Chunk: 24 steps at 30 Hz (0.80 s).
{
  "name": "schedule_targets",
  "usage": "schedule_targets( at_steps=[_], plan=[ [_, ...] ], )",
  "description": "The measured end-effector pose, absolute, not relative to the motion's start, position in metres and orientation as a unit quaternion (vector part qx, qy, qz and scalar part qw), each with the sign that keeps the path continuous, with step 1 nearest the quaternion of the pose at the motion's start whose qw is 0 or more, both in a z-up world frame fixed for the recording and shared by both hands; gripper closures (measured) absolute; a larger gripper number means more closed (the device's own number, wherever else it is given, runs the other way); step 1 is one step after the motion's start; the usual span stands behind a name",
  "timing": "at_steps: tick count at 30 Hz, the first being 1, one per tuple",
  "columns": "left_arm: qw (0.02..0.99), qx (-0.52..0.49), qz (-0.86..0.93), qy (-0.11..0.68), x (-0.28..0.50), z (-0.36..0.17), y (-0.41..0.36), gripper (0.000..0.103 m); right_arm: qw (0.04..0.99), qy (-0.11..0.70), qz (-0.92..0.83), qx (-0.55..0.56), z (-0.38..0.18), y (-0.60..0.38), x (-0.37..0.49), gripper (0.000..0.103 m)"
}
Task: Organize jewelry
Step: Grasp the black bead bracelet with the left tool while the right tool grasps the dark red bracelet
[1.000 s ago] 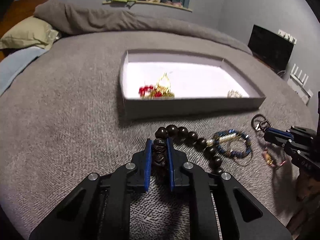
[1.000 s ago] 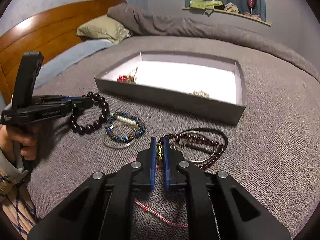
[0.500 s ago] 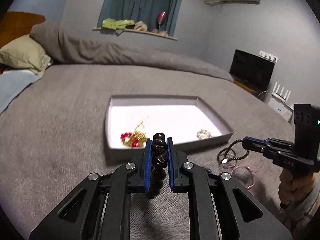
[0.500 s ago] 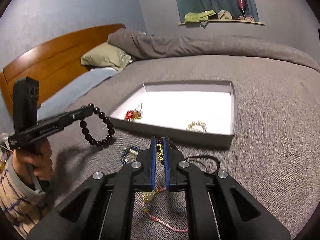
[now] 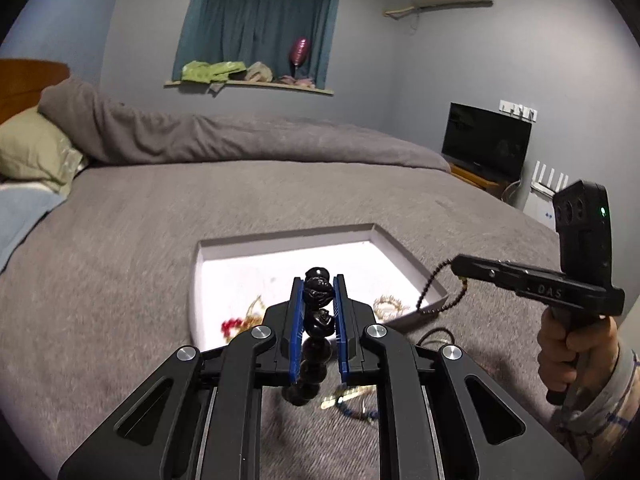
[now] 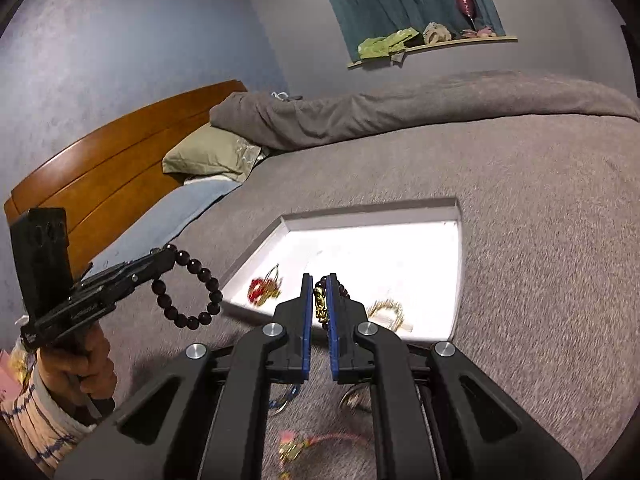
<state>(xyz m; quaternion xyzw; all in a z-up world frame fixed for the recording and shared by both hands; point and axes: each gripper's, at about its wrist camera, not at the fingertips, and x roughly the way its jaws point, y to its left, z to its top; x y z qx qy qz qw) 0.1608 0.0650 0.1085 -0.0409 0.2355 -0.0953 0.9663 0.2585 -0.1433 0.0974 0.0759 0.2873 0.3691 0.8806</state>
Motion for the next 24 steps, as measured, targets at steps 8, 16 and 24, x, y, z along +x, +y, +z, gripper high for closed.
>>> schedule_targets(
  at_steps=[8,16,24],
  plan=[
    [0.964,-0.035,-0.111,0.238,0.195,0.108,0.058,0.088,0.889,0.28,0.353,0.084,0.104,-0.146,0.298,0.096],
    [0.959,-0.042,-0.129,0.25,0.226,0.098,0.059,0.088,0.896,0.3,0.324,0.052,0.081,-0.134,0.334,0.096],
    [0.946,-0.06,-0.131,0.29,0.249,0.066,0.058,0.088,0.89,0.318,0.323,-0.042,0.054,-0.101,0.33,0.096]
  ],
)
